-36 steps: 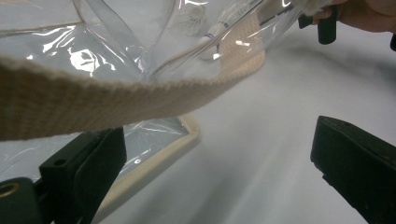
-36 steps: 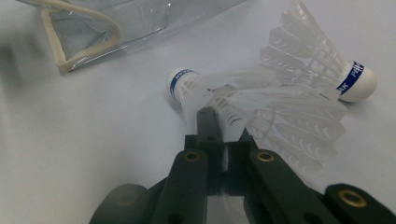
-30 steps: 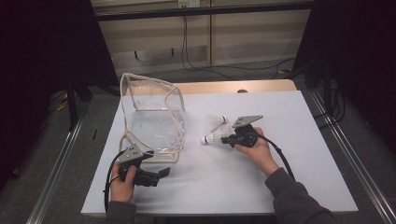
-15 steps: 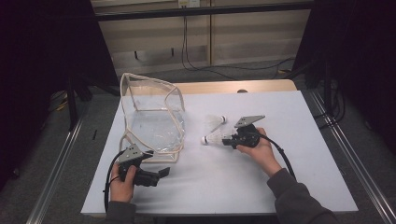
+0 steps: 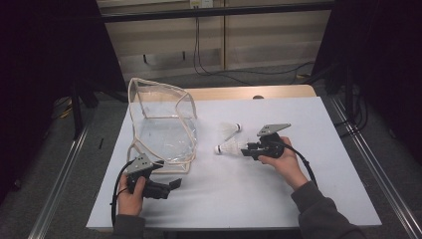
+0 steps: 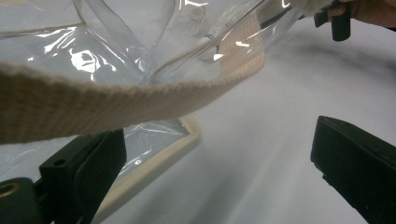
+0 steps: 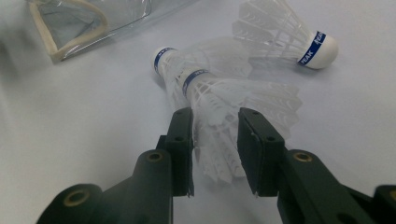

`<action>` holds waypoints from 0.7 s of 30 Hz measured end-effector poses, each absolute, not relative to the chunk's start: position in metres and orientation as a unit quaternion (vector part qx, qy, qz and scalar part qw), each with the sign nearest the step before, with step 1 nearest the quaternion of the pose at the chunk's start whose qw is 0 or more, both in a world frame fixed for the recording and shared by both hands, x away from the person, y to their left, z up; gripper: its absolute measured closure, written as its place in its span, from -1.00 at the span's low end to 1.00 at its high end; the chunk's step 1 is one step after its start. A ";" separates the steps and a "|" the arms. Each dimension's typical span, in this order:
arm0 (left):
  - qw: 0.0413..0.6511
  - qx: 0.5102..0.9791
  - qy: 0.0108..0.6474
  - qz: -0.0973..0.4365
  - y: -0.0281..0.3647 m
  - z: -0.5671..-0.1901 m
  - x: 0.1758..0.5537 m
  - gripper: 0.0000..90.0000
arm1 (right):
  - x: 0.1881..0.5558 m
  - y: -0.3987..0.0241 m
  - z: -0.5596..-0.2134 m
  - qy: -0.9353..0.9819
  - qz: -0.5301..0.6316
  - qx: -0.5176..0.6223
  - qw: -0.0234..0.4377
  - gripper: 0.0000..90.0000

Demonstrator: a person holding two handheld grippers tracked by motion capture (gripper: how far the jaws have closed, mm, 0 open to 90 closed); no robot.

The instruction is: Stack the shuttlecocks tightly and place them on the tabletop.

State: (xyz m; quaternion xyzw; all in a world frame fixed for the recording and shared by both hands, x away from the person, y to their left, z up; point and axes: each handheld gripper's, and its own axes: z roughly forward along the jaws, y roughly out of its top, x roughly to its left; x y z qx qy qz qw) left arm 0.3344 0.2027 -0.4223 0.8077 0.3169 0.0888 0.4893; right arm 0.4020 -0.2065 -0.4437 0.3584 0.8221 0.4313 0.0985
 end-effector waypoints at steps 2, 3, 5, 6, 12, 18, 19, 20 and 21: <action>0.489 0.807 0.317 0.089 0.203 -0.422 0.334 -0.92 | 0.401 -0.206 -0.443 0.823 0.432 0.357 0.098 0.46; 0.489 0.808 0.317 0.089 0.203 -0.422 0.334 -0.92 | 0.401 -0.206 -0.443 0.823 0.431 0.357 0.099 0.47; 0.489 0.808 0.316 0.089 0.203 -0.422 0.334 -0.92 | 0.401 -0.206 -0.443 0.824 0.431 0.356 0.097 0.50; 0.489 0.808 0.316 0.089 0.203 -0.422 0.334 -0.92 | 0.401 -0.206 -0.444 0.824 0.430 0.355 0.096 0.51; 0.490 0.807 0.317 0.090 0.203 -0.422 0.334 -0.92 | 0.401 -0.207 -0.447 0.826 0.429 0.354 0.096 0.66; 0.491 0.807 0.317 0.089 0.203 -0.422 0.334 -0.92 | 0.399 -0.206 -0.446 0.827 0.437 0.342 0.090 0.96; 0.491 0.807 0.317 0.089 0.203 -0.422 0.334 -0.92 | 0.399 -0.206 -0.446 0.827 0.439 0.339 0.090 0.99; 0.491 0.807 0.317 0.089 0.203 -0.422 0.334 -0.92 | 0.399 -0.205 -0.446 0.828 0.440 0.337 0.089 1.00; 0.491 0.807 0.317 0.089 0.203 -0.422 0.334 -0.92 | 0.399 -0.204 -0.446 0.828 0.441 0.334 0.088 1.00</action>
